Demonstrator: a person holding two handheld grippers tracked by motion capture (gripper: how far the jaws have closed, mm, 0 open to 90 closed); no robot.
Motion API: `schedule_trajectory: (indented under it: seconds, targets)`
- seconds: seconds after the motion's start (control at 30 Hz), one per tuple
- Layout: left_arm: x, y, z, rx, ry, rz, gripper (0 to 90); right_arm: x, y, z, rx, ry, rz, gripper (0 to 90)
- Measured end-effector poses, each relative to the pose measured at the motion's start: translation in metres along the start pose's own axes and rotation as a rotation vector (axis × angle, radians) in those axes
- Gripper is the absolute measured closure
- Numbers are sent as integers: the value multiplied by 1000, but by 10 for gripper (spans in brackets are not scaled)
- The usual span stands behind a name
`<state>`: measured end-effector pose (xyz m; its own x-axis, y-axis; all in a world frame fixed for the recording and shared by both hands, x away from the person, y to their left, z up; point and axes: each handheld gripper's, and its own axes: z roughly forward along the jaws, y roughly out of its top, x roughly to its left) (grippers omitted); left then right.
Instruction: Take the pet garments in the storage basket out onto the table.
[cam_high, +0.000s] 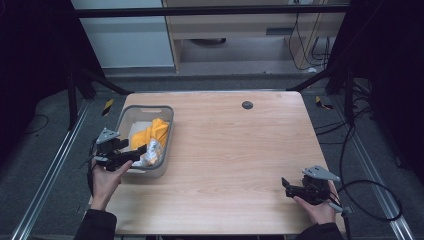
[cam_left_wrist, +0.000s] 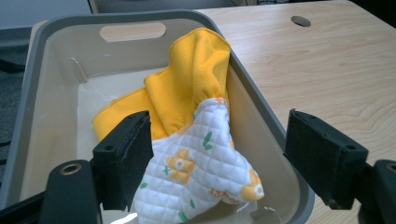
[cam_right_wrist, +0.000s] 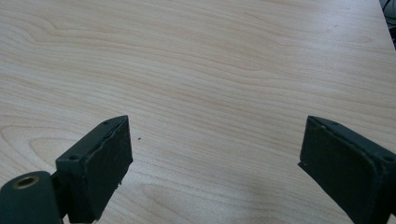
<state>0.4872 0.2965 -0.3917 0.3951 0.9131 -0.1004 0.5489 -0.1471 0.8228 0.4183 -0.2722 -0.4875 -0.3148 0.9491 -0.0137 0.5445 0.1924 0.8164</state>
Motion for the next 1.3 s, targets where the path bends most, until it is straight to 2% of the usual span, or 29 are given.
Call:
schedule_trajectory:
  seconds: [0.27, 0.33, 0.43, 0.53, 0.7, 0.9, 1.3]
  targets:
    - [0, 11, 10, 55, 11, 31, 227, 1, 0, 1, 10, 0, -6, 91]
    - [-1, 12, 12, 57, 25, 35, 227, 1, 0, 1, 11, 3, -6, 91]
    - [0, 14, 14, 61, 21, 25, 227, 1, 0, 2, 15, 6, -3, 92]
    - [-1, 18, 21, 97, 22, 37, 226, 1, 0, 2, 13, 1, -6, 92]
    - [-1, 22, 28, 123, 28, 38, 228, 0, 0, 1, 4, 0, 1, 94]
    - [-3, 27, 37, 168, 30, 47, 237, 1, 0, 2, 17, 8, 0, 94]
    - [-4, 33, 44, 217, 36, 51, 262, 1, 0, 3, 15, 9, -4, 95]
